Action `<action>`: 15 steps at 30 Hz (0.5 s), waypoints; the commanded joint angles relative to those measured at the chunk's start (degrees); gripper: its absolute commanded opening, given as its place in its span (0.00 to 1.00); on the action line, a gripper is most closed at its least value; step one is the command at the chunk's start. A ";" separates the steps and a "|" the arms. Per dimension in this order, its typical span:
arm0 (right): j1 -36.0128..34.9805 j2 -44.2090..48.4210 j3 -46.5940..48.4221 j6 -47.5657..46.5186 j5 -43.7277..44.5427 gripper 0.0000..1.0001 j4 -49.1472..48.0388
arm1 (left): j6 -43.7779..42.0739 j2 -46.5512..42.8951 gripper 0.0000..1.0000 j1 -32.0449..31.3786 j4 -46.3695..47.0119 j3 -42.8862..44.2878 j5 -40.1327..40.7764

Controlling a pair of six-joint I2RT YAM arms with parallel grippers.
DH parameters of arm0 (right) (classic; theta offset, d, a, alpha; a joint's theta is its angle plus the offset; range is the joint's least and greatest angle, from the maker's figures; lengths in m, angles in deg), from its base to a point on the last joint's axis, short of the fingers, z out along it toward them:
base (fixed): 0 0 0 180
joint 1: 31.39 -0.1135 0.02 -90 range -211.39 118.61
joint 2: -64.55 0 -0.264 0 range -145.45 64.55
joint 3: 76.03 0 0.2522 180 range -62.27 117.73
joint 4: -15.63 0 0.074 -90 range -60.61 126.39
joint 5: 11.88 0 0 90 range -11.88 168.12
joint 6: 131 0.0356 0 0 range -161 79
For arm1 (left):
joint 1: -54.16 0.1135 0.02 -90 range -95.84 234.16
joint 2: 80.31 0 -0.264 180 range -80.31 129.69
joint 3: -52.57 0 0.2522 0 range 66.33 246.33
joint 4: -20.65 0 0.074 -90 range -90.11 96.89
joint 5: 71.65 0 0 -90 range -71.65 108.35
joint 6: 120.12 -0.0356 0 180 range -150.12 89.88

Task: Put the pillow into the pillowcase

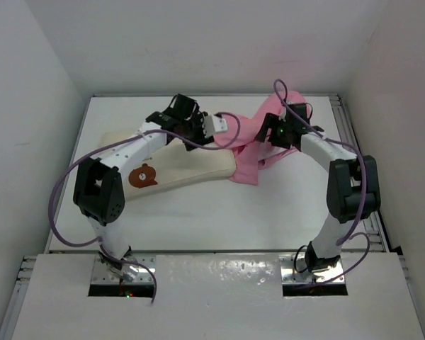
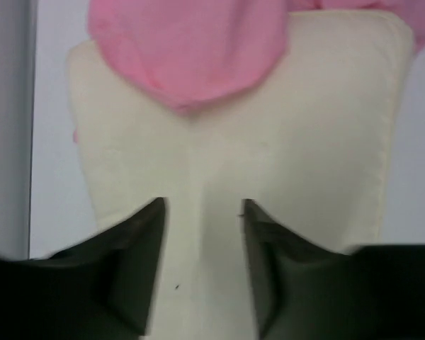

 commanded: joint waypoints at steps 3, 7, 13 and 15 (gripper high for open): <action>-2.11 -3.39 -4.04 2.87 -4.02 0.76 -6.48 | -5.52 -3.85 0.74 -2.39 -0.18 -9.47 -1.30; -2.81 -6.65 -4.21 5.60 -7.65 0.66 -9.38 | -3.51 -3.33 0.92 -2.65 7.36 -15.36 0.11; -4.57 -6.39 -9.57 5.51 -7.38 0.29 -14.75 | -1.65 -1.39 0.94 -3.79 16.33 -21.69 3.45; -4.92 -5.78 -10.62 3.94 -7.74 0.00 -13.96 | -0.95 -0.87 0.93 -4.41 18.10 -23.62 3.97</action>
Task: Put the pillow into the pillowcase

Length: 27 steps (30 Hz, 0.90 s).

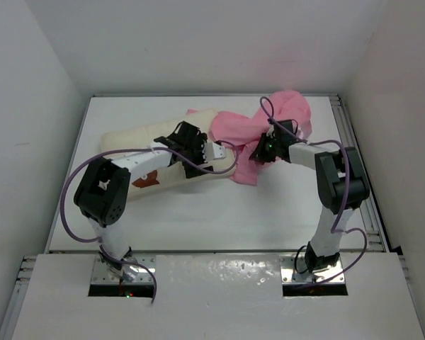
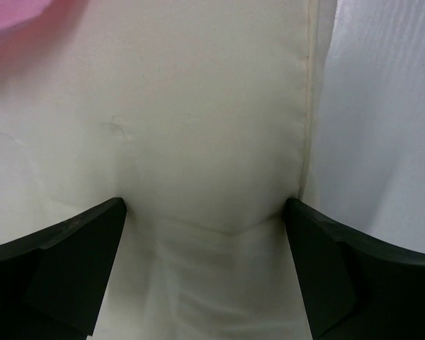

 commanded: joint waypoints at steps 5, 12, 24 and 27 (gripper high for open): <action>-3.60 9.27 -7.06 -10.57 -4.55 0.00 -0.53 | 4.99 2.09 0.19 -2.10 12.71 -4.36 3.28; -8.09 20.16 -9.17 -33.17 -11.08 0.14 19.43 | 12.20 2.18 0.00 -0.17 12.56 3.62 5.40; -5.10 27.06 -9.55 -16.83 7.82 0.08 -4.90 | 5.79 0.33 0.00 -0.17 3.92 8.47 3.72; -5.45 19.51 -3.49 -18.14 9.24 0.24 -1.95 | 6.83 -0.19 0.00 -0.17 5.50 8.38 5.04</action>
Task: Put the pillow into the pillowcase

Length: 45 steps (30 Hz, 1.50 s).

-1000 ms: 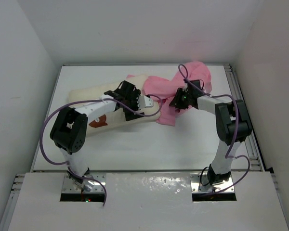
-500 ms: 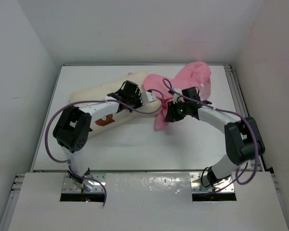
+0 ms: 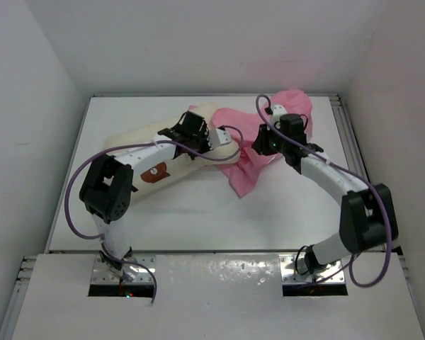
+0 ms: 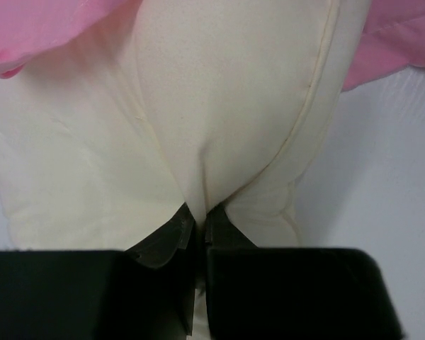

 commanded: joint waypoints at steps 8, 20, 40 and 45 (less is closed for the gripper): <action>-2.51 -15.91 11.53 -4.40 9.62 0.56 1.35 | -0.22 -3.19 0.00 0.36 6.00 1.67 3.82; -6.03 -19.01 10.04 -5.55 18.31 0.00 -1.89 | 0.22 -3.10 0.00 0.27 5.83 1.76 4.08; -6.02 -4.05 7.49 6.14 -2.77 0.00 -10.42 | 1.88 -2.49 0.00 -0.25 8.72 2.03 1.97; -6.82 -4.23 6.44 8.51 -6.98 0.00 -11.56 | 9.44 -1.35 0.00 -0.70 12.59 6.40 0.22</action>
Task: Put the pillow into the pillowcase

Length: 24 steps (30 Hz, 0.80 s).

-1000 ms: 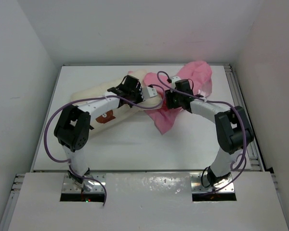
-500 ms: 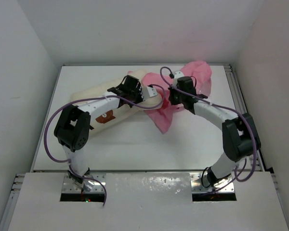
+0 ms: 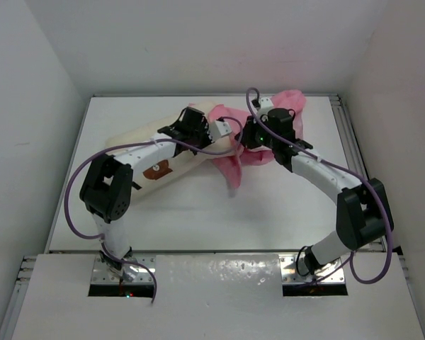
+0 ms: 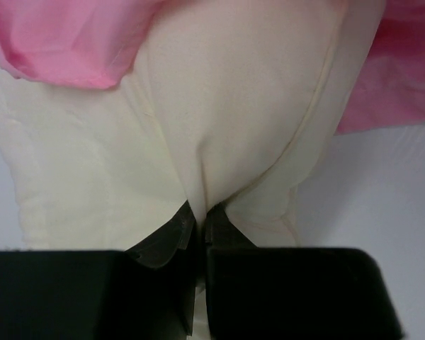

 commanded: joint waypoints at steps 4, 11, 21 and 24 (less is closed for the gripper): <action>-0.24 1.39 -1.89 5.13 -6.32 0.00 -7.02 | 8.87 -0.60 0.00 -1.22 8.22 11.44 -6.50; 4.32 -4.49 -0.14 13.72 -9.65 0.34 -1.68 | 9.93 0.11 0.00 -2.10 9.27 4.97 -12.93; 10.92 0.51 -7.44 18.23 -2.47 0.81 2.36 | 4.93 0.81 0.58 -2.37 7.26 3.45 -14.17; 11.10 -2.11 -5.60 20.95 0.26 0.84 3.51 | 4.40 0.64 0.69 -2.37 4.19 6.43 -13.03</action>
